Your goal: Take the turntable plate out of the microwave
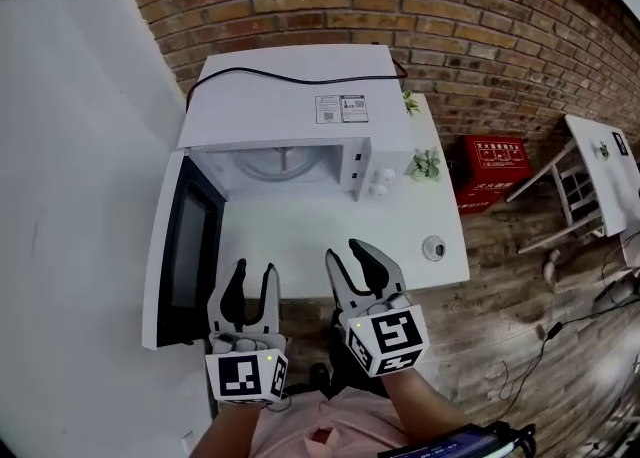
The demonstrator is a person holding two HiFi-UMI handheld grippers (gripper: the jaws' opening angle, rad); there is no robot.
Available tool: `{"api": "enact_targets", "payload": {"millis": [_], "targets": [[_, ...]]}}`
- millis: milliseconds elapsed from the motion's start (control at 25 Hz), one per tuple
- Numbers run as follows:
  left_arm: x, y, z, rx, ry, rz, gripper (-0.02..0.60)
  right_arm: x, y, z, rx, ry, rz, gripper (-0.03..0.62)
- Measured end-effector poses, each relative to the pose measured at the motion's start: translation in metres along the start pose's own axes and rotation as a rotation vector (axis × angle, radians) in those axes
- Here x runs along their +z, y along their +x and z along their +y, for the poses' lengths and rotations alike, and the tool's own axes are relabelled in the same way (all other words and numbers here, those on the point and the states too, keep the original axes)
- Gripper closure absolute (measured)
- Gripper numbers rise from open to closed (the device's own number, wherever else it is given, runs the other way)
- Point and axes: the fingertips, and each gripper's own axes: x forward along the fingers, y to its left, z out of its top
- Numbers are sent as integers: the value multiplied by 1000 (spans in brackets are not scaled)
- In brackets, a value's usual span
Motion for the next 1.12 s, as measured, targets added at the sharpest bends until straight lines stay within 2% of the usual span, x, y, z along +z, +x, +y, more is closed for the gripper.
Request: {"api": "enact_targets", "payload": {"millis": [240, 600, 880, 1120], "targets": [[17, 49, 7, 52, 17, -12, 414, 29, 46, -23, 69, -3, -24, 445], [40, 88, 28, 106, 24, -46, 413, 55, 96, -29, 132, -22, -34, 445], [23, 118, 53, 73, -3, -22, 414, 40, 140, -21, 126, -31, 34, 445], [-2, 135, 68, 33, -48, 15, 414, 7, 168, -22, 92, -7, 117, 445]]}}
